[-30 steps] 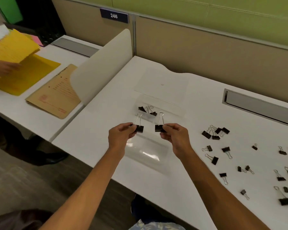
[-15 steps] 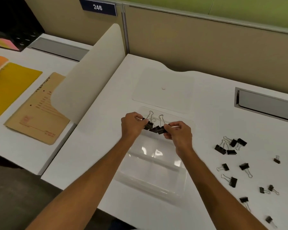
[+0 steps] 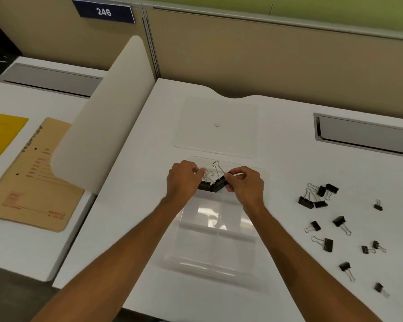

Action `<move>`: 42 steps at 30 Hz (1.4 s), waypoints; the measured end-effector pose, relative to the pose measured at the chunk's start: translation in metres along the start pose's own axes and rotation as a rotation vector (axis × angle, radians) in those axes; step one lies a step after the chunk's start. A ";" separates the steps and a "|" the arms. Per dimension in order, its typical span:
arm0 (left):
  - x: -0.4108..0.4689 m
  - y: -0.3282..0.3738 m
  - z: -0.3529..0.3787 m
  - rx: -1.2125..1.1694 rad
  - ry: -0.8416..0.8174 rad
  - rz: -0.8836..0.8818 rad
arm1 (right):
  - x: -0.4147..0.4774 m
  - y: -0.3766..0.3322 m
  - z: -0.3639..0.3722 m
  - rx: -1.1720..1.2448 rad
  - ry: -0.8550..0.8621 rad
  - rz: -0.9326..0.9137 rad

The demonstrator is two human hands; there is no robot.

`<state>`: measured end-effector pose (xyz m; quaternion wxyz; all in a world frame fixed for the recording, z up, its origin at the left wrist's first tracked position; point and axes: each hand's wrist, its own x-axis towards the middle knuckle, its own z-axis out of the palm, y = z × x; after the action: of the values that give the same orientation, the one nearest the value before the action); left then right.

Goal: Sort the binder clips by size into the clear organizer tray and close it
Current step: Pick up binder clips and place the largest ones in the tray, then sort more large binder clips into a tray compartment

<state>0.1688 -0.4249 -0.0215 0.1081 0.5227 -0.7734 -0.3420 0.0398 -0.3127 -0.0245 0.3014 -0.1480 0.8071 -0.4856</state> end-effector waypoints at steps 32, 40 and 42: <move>-0.008 -0.019 -0.021 -0.020 -0.143 0.463 | -0.025 0.008 0.002 -0.453 0.053 -0.279; -0.033 -0.004 -0.006 0.130 -0.235 0.626 | -0.071 0.031 -0.040 -0.544 0.129 -0.286; -0.046 0.005 0.004 0.103 -0.264 0.648 | -0.084 0.037 -0.054 -0.579 0.140 -0.283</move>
<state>0.1832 -0.3820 -0.0126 0.0837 0.2061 -0.9227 -0.3149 0.0731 -0.2122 -0.0091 0.1200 -0.3045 0.9018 -0.2822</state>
